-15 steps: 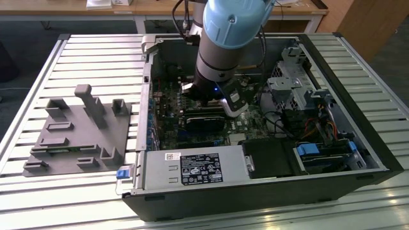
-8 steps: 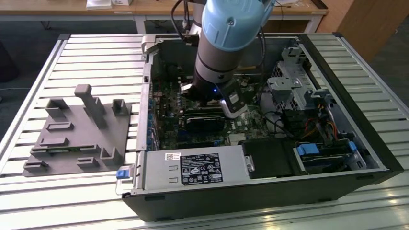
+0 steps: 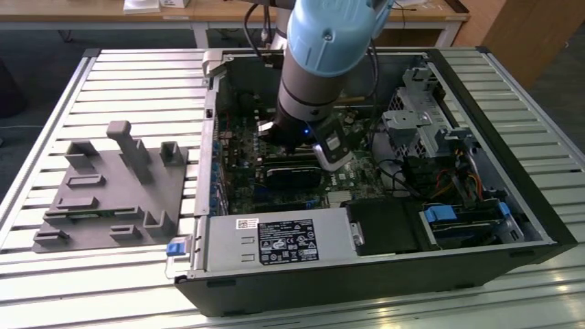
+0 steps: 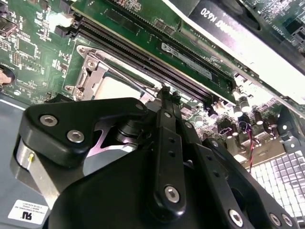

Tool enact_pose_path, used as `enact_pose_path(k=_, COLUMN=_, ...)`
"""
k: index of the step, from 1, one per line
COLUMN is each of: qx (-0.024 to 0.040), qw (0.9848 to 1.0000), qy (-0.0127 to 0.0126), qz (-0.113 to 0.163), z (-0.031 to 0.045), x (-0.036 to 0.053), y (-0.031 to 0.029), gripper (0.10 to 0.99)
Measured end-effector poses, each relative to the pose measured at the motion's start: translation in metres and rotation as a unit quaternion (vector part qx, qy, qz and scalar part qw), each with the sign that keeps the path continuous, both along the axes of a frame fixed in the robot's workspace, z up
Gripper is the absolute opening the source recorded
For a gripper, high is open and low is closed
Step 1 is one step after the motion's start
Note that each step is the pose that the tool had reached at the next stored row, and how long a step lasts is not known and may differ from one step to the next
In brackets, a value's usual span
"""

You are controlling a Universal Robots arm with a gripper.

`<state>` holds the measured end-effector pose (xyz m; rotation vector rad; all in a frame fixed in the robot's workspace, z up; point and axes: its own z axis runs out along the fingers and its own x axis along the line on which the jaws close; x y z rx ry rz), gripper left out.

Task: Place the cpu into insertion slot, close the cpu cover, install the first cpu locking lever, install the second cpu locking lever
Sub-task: 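Install the second cpu locking lever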

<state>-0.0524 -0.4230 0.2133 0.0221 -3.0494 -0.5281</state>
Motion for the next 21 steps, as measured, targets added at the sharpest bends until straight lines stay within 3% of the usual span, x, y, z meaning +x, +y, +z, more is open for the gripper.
enact_pose_path(k=11, qx=0.0008, qw=1.0, qy=0.0, qz=0.0, z=-0.0114, x=-0.0013, y=0.0, gripper=0.106)
enact_pose_path(k=21, qx=0.0012, qw=1.0, qy=0.0, qz=0.0, z=-0.0145, x=-0.0065, y=0.0, gripper=0.106)
